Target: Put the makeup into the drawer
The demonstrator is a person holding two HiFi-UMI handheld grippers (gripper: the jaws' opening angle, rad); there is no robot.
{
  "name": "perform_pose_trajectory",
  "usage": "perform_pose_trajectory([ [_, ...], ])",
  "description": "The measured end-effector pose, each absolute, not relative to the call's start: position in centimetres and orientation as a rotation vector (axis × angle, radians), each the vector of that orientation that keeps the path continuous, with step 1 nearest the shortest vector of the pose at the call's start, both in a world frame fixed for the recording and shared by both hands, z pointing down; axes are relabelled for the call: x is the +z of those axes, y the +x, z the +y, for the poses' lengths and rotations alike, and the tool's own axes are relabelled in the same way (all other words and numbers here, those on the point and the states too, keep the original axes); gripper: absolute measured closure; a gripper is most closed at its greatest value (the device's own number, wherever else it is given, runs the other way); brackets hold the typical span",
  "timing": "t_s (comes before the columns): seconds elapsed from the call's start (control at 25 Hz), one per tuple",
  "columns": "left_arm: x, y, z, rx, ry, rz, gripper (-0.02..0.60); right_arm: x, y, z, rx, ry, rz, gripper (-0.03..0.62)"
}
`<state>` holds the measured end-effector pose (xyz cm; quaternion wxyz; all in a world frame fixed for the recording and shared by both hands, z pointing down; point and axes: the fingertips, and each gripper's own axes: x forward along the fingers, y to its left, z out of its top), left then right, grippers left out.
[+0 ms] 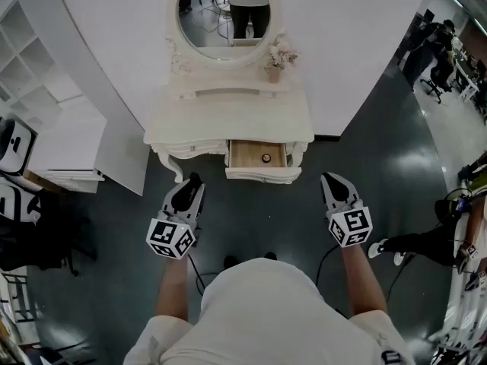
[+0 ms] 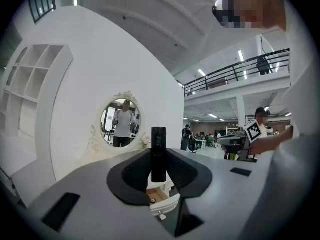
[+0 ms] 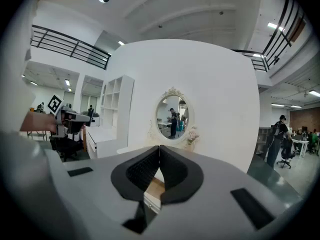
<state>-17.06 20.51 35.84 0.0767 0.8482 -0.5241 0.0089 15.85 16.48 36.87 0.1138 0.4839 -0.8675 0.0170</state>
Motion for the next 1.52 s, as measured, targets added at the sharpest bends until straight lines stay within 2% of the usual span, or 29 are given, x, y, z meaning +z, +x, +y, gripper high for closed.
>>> perform_pose_trajectory([
  [0.84, 35.6, -15.7, 21.3, 0.033, 2.510, -1.615, 0.481, 37.4, 17.0, 16.3, 0.065, 1.360, -2.574, 0.566],
  [1.52, 36.7, -11.4, 21.5, 0.011, 2.428, -1.708, 0.482, 38.1, 20.4, 14.0, 0.052, 1.259, -2.613, 0.565],
])
